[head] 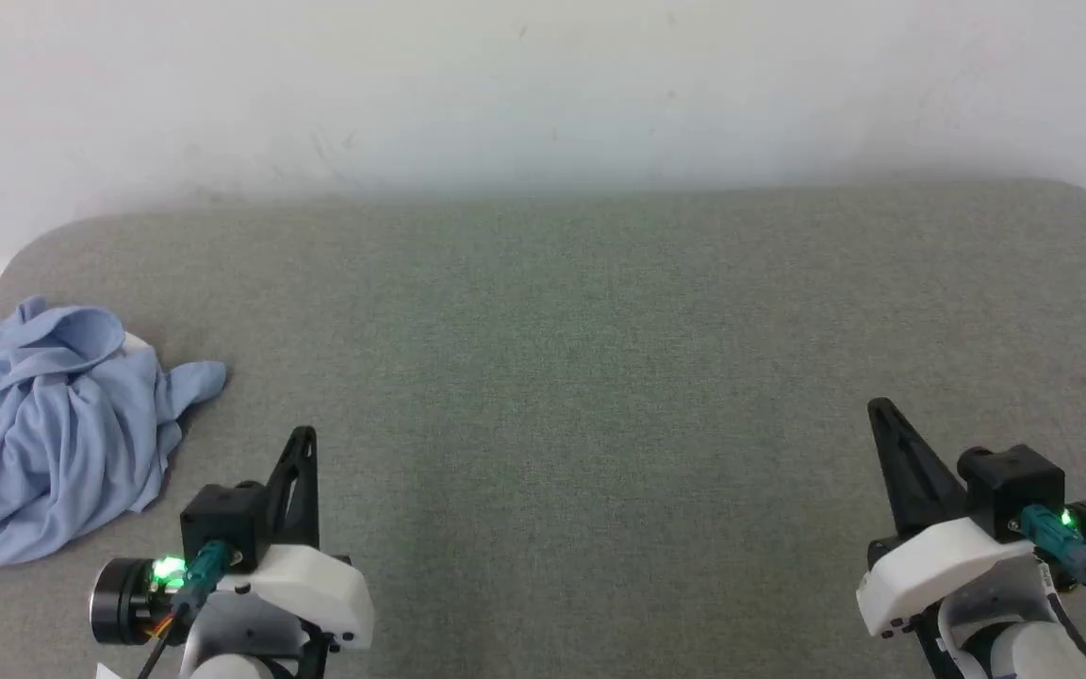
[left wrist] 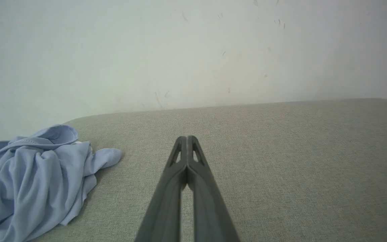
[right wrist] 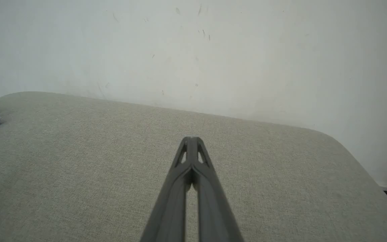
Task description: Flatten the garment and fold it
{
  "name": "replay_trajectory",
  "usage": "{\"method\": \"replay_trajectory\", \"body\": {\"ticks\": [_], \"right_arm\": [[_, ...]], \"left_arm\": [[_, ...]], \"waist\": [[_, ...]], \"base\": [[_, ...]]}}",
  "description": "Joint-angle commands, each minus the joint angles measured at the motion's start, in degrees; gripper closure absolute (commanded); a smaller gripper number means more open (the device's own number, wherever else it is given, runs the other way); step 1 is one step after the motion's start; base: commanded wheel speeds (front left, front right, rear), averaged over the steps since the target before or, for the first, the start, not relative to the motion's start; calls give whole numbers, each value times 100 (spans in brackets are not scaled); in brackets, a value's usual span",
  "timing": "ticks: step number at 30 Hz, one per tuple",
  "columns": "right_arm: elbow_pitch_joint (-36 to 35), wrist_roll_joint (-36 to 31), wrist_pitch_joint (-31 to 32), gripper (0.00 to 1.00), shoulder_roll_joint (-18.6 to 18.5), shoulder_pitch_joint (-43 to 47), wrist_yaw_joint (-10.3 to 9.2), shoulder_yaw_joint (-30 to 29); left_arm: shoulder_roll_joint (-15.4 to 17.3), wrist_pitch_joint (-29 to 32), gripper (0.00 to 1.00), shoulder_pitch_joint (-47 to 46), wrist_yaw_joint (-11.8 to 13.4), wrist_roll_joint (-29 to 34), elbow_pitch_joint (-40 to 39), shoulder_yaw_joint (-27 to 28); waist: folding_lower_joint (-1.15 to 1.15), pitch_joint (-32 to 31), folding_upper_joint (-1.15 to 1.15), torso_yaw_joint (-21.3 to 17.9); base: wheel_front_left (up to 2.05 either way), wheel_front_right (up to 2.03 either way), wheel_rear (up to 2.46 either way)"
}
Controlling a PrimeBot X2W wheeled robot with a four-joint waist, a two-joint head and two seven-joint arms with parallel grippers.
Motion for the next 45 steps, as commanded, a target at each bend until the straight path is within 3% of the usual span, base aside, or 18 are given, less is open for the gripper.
{"method": "replay_trajectory", "body": {"ticks": [1,21,22,34,45], "right_arm": [[-38,-54,4,100,22,82,-12,-1],[-38,-54,4,100,22,82,-12,-1],[0,1,0,0,0,0,0,0],[74,29,-67,0,-2,-29,-1,-34],[150,61,-157,0,1,-47,-2,-56]], "left_arm": [[-28,2,100,29,-47,37,-31,19],[-28,2,100,29,-47,37,-31,19],[0,0,0,0,-1,0,0,0],[1,-90,0,-47,71,-56,98,-55],[35,-216,0,-70,194,-137,188,-63]], "waist": [[0,0,0,0],[0,0,0,0],[0,0,0,0],[0,-2,0,56],[0,-24,0,383]], "base": [[0,0,0],[0,0,0],[0,0,0],[0,0,0],[0,0,0]]}}
